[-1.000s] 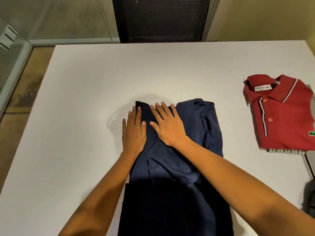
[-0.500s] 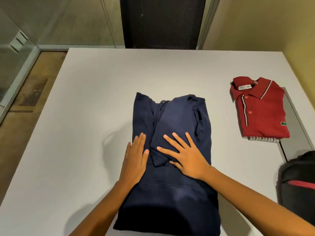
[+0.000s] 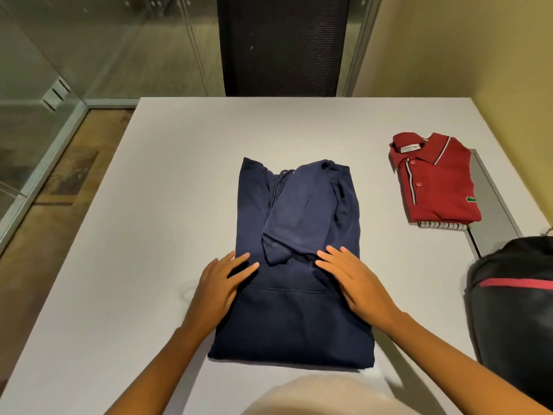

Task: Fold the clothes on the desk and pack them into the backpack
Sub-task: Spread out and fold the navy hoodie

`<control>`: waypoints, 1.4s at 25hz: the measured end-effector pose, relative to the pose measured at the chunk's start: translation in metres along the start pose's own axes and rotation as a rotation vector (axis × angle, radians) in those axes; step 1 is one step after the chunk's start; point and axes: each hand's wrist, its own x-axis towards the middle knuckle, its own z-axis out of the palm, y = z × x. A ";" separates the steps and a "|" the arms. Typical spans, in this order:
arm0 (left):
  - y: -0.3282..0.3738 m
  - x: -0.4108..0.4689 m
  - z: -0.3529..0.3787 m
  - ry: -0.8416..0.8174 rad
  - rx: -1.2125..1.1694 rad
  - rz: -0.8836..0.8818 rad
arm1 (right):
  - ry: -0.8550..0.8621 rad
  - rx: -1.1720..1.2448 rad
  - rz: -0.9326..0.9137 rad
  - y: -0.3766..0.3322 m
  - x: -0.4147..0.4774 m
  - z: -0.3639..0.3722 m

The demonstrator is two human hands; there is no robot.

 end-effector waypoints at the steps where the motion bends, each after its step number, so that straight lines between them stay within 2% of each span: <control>1: -0.007 -0.011 0.001 0.018 0.018 0.024 | 0.013 -0.010 0.016 0.004 -0.019 -0.001; 4: -0.027 -0.043 0.002 0.029 0.044 0.029 | 0.008 0.014 0.096 0.008 -0.067 -0.012; 8: -0.027 -0.062 -0.002 -0.131 0.076 0.043 | -0.172 0.012 -0.090 0.000 -0.118 -0.012; 10: -0.025 -0.056 -0.004 -0.168 0.111 0.085 | -0.234 -0.009 -0.074 -0.001 -0.123 -0.003; 14: -0.019 -0.044 0.006 -0.221 0.119 0.150 | -0.113 0.045 0.028 -0.005 -0.113 0.012; 17: -0.021 -0.038 0.014 -0.179 0.130 0.121 | -0.025 0.260 0.165 -0.007 -0.107 0.011; 20: -0.025 -0.060 0.017 -0.128 -0.051 -0.012 | 0.037 0.536 0.451 -0.013 -0.101 -0.003; 22: -0.011 -0.065 0.015 -0.083 -0.327 -0.159 | 0.085 0.657 0.566 -0.026 -0.094 -0.022; 23: -0.002 -0.067 0.011 -0.169 -0.425 -0.256 | 0.126 0.708 0.613 -0.032 -0.089 -0.031; 24: 0.015 -0.081 0.001 -0.224 -0.394 -0.267 | 0.181 0.745 0.652 -0.038 -0.084 -0.040; 25: 0.013 -0.079 -0.005 -0.260 -0.445 -0.390 | 0.233 0.783 0.688 -0.041 -0.079 -0.048; 26: 0.022 -0.069 -0.015 -0.383 -0.551 -0.559 | 0.291 0.792 0.694 -0.043 -0.074 -0.055; 27: 0.033 -0.059 -0.028 -0.310 -0.618 -0.671 | 0.337 0.806 0.689 -0.046 -0.066 -0.063; 28: 0.045 -0.043 -0.037 -0.120 -0.628 -0.700 | 0.391 0.843 0.675 -0.047 -0.058 -0.070; 29: 0.063 -0.020 -0.046 0.152 -0.668 -0.781 | 0.437 0.897 0.661 -0.050 -0.048 -0.079; 30: 0.073 -0.015 -0.059 0.318 -0.688 -0.749 | 0.501 0.918 0.650 -0.046 -0.039 -0.084; 32: 0.080 0.008 -0.072 0.397 -0.746 -0.703 | 0.605 0.904 0.697 -0.035 -0.012 -0.091; 35: 0.075 0.061 -0.073 0.435 -0.739 -0.776 | 0.719 0.853 0.852 -0.013 0.044 -0.088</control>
